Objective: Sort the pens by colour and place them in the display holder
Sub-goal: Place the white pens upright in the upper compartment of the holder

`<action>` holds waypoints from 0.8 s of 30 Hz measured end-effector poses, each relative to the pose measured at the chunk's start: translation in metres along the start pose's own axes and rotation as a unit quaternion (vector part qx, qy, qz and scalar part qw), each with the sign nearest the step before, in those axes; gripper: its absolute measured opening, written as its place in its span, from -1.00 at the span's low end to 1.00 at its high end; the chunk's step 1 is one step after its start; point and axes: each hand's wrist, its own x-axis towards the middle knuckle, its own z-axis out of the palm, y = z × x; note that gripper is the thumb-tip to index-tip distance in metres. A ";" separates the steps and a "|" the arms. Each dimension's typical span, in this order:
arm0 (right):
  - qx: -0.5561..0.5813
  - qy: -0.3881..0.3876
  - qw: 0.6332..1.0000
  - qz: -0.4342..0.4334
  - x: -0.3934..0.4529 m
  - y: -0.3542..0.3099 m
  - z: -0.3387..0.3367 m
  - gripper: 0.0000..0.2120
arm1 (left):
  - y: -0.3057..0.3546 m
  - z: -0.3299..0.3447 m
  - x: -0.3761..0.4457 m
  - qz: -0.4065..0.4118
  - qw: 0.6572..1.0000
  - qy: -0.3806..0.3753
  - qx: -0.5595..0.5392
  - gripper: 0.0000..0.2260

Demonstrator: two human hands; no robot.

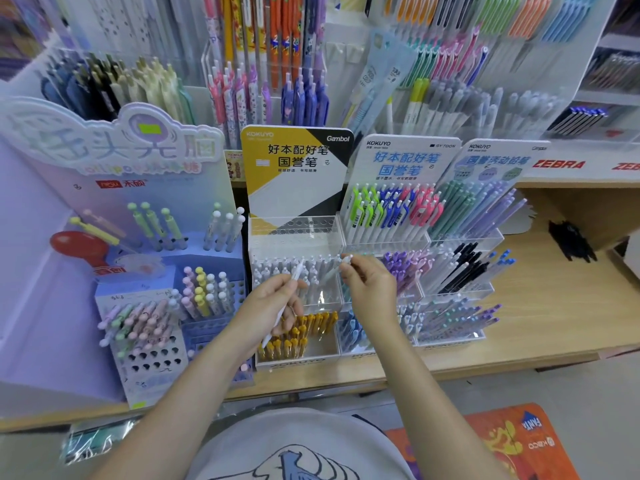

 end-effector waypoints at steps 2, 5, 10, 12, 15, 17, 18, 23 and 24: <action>-0.022 -0.011 1.000 -0.013 0.000 0.000 0.004 -0.88 | 0.000 -0.002 -0.001 0.003 1.000 0.003 -0.004 -0.75; -0.048 -0.030 0.998 -0.025 0.002 0.004 0.008 -0.88 | -0.001 -0.004 -0.002 0.004 1.000 0.009 -0.008 -0.76; -0.082 -0.077 0.993 -0.039 0.005 0.002 0.018 -0.94 | -0.004 -0.007 -0.002 0.001 1.000 0.014 -0.020 -0.76; -0.066 -0.074 0.995 -0.027 0.005 0.001 0.020 -0.90 | -0.004 -0.008 -0.002 0.000 1.000 0.014 -0.024 -0.75; -0.040 -0.068 0.997 -0.024 0.007 -0.001 0.023 -0.86 | -0.005 -0.011 -0.001 0.002 0.999 0.017 -0.030 -0.74; -0.044 -0.069 0.996 -0.035 0.009 -0.001 0.025 -0.88 | -0.006 -0.011 0.000 0.001 0.999 0.019 -0.032 -0.74; -0.046 -0.069 0.996 -0.036 0.009 -0.001 0.026 -0.88 | -0.006 -0.012 0.000 0.000 0.999 0.020 -0.033 -0.74; -0.025 -0.060 0.998 -0.001 0.010 -0.001 0.028 -0.90 | -0.004 -0.013 -0.001 -0.001 0.999 0.017 -0.043 -0.75; -0.022 -0.060 0.998 0.006 0.010 0.000 0.029 -0.90 | -0.004 -0.012 -0.001 -0.003 0.999 0.016 -0.048 -0.75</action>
